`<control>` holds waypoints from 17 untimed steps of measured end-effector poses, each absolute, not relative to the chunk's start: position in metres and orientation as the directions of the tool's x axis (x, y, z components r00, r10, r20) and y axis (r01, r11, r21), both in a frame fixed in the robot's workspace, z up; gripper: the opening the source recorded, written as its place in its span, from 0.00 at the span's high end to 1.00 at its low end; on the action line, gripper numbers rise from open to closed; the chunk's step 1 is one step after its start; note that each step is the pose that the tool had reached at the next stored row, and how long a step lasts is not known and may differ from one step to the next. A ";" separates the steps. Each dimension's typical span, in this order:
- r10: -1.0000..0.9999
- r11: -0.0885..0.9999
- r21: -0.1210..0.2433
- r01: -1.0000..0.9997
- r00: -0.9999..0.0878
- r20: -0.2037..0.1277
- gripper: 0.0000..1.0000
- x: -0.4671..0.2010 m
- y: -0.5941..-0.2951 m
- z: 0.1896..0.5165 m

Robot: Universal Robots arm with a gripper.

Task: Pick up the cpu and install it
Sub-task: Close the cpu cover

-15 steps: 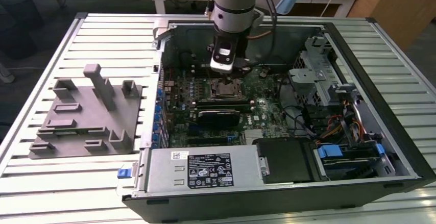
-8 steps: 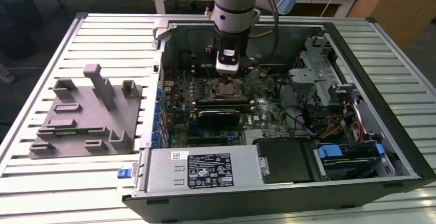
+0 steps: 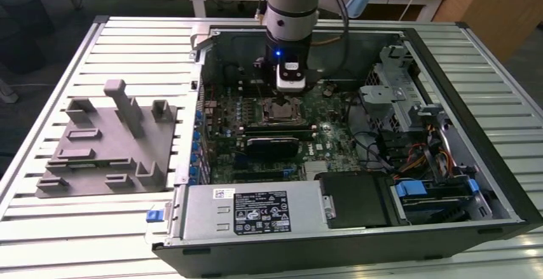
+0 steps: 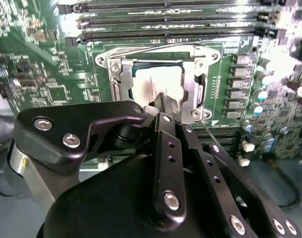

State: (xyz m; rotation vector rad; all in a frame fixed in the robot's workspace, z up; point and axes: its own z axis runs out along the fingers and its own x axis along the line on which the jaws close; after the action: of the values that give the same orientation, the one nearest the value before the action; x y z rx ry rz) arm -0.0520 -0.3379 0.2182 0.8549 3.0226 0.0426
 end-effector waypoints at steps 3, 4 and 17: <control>0.476 0.879 0.026 0.476 -0.880 0.007 0.89 -0.052 -0.338 0.218; 0.460 0.888 0.026 0.460 -0.888 0.007 0.89 -0.052 -0.338 0.218; 0.239 0.971 0.025 0.239 -0.971 0.007 0.89 -0.052 -0.338 0.217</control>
State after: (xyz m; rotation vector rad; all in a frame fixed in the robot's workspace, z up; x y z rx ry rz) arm -0.0520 -0.3379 0.2173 0.3784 3.1222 0.0398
